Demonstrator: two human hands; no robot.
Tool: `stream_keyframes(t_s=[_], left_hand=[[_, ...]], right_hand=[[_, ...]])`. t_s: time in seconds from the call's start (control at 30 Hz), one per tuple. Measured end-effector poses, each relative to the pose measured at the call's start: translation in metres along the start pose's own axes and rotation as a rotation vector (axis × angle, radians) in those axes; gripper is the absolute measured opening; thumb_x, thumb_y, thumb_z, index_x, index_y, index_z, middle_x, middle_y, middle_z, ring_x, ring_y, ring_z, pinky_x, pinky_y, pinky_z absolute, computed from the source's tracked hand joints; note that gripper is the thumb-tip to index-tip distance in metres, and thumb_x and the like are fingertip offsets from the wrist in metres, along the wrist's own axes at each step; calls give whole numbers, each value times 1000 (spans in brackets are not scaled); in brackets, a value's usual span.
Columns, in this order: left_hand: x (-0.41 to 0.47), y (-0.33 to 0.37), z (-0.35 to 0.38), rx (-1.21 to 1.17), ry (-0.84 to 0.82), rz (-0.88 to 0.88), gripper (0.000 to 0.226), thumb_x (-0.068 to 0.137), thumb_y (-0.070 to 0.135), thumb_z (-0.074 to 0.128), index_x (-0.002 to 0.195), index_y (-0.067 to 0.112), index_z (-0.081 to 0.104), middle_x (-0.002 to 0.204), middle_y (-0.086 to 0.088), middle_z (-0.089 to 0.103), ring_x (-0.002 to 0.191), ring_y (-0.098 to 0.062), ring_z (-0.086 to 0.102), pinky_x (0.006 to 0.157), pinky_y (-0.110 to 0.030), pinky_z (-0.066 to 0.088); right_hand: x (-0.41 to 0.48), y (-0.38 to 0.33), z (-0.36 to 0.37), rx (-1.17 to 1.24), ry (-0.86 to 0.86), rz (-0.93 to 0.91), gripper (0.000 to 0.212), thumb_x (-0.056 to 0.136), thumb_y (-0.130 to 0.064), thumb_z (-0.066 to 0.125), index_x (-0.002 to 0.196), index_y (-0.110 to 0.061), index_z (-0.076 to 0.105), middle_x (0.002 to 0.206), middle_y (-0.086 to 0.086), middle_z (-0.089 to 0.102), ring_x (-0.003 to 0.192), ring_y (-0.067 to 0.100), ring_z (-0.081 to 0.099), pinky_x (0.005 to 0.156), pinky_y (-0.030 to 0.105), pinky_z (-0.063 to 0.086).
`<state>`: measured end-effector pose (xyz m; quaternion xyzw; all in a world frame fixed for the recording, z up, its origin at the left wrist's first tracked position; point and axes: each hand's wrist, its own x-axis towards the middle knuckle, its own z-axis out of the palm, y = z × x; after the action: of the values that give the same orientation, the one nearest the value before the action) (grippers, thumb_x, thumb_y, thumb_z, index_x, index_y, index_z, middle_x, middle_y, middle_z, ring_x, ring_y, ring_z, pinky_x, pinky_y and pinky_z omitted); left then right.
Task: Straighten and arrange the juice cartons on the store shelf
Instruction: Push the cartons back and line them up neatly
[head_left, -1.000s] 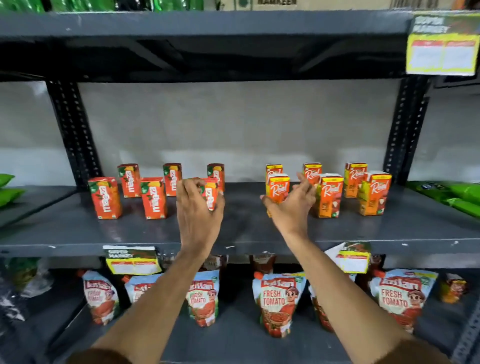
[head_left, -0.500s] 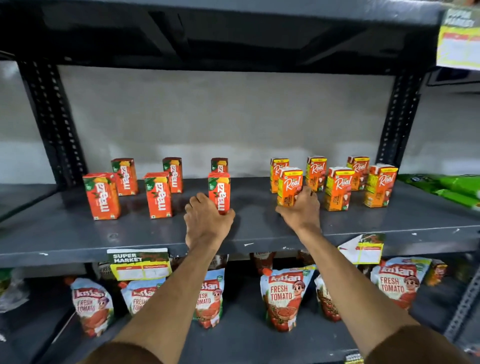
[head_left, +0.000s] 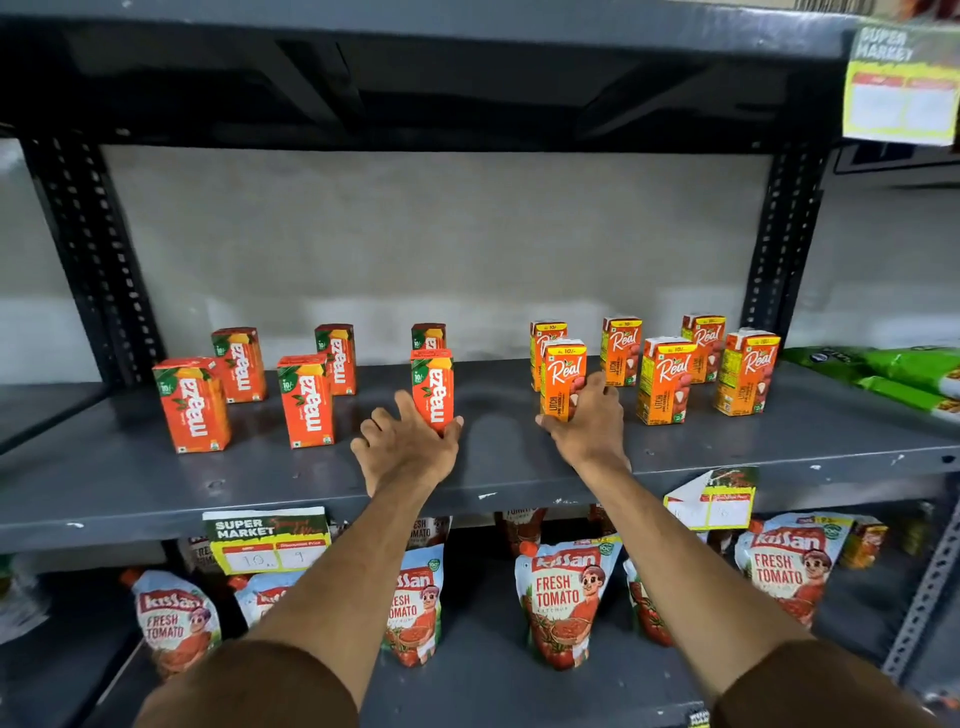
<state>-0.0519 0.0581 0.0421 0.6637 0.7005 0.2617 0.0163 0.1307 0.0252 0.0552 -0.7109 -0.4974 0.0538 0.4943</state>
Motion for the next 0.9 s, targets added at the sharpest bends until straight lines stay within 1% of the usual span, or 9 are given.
stream_keyframes(t_s=[0.13,0.33,0.9], left_hand=[[-3,0,0,37,12,5,80,88,71,37,141,13,22,141,-18,43,130,-36,43,105,-48,36],[-5,1,-1,52,39,13,78,88,71,39,136,11,33,138,-17,48,128,-36,46,103,-47,39],[-2,1,2,53,52,-1,84,85,74,41,139,11,34,141,-17,47,131,-36,45,105,-48,37]], right_hand=[[0,-1,0,-15,-5,6,76,74,-27,84,132,-4,40,129,21,51,123,38,51,100,50,47],[1,0,0,-35,-13,0,77,76,-27,82,136,-4,39,131,21,51,124,37,49,103,51,46],[6,8,5,-53,-19,-9,76,78,-28,80,137,-5,38,133,20,50,126,36,47,103,50,44]])
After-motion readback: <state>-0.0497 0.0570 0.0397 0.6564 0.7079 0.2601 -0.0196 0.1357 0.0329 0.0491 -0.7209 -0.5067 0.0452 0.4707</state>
